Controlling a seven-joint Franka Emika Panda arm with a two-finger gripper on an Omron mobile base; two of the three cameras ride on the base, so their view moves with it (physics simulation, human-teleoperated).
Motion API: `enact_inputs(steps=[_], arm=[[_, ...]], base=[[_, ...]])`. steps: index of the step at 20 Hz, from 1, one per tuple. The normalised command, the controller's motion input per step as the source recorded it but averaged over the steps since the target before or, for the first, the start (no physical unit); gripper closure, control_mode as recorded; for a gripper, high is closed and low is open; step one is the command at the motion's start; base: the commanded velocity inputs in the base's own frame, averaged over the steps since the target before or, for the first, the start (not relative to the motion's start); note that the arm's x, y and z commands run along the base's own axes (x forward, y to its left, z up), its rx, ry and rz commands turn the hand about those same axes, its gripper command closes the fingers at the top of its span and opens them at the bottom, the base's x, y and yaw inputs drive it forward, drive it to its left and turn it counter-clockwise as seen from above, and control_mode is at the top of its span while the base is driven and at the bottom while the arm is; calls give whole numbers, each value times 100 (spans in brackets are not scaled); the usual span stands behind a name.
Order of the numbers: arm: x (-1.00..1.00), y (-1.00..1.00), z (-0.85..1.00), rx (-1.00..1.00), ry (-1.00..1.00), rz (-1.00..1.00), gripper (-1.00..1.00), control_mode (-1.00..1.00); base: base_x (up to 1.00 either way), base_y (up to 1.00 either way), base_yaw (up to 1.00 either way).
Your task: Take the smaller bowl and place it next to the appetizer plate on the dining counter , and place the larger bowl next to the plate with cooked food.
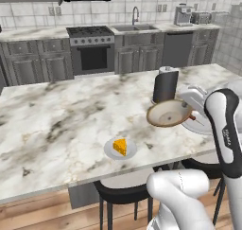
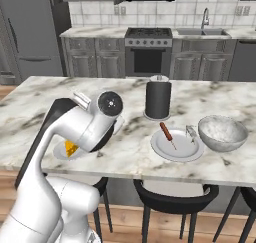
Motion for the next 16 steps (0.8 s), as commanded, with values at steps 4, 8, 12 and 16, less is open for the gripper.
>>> enact_inputs(steps=[4,8,12,16], arm=[[21,0,-19,-7,9,1,100,-100],[18,0,-21,-10,15,0,100,-100],[19,0,-26,-9,12,0,100,-100],[24,0,-32,-6,5,0,100,-100]], base=[[0,0,0],[0,0,0],[0,0,0],[0,0,0]])
